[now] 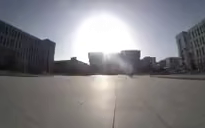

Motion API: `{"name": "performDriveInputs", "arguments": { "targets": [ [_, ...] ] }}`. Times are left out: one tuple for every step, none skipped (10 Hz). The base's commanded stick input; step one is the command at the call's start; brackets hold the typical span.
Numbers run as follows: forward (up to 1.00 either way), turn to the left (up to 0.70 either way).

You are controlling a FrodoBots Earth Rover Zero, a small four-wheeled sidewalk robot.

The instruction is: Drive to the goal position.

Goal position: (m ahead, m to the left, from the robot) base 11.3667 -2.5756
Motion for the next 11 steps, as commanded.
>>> {"name": "performDriveInputs", "arguments": {
  "targets": [
    [1.00,0.03],
    [1.00,0.03],
    [1.00,0.03],
    [1.00,0.03],
    [1.00,0.03],
    [1.00,0.03],
    [1.00,0.03],
    [1.00,0.04],
    [1.00,0.04],
    [1.00,0.04],
    [1.00,0.04]
  ]
}}
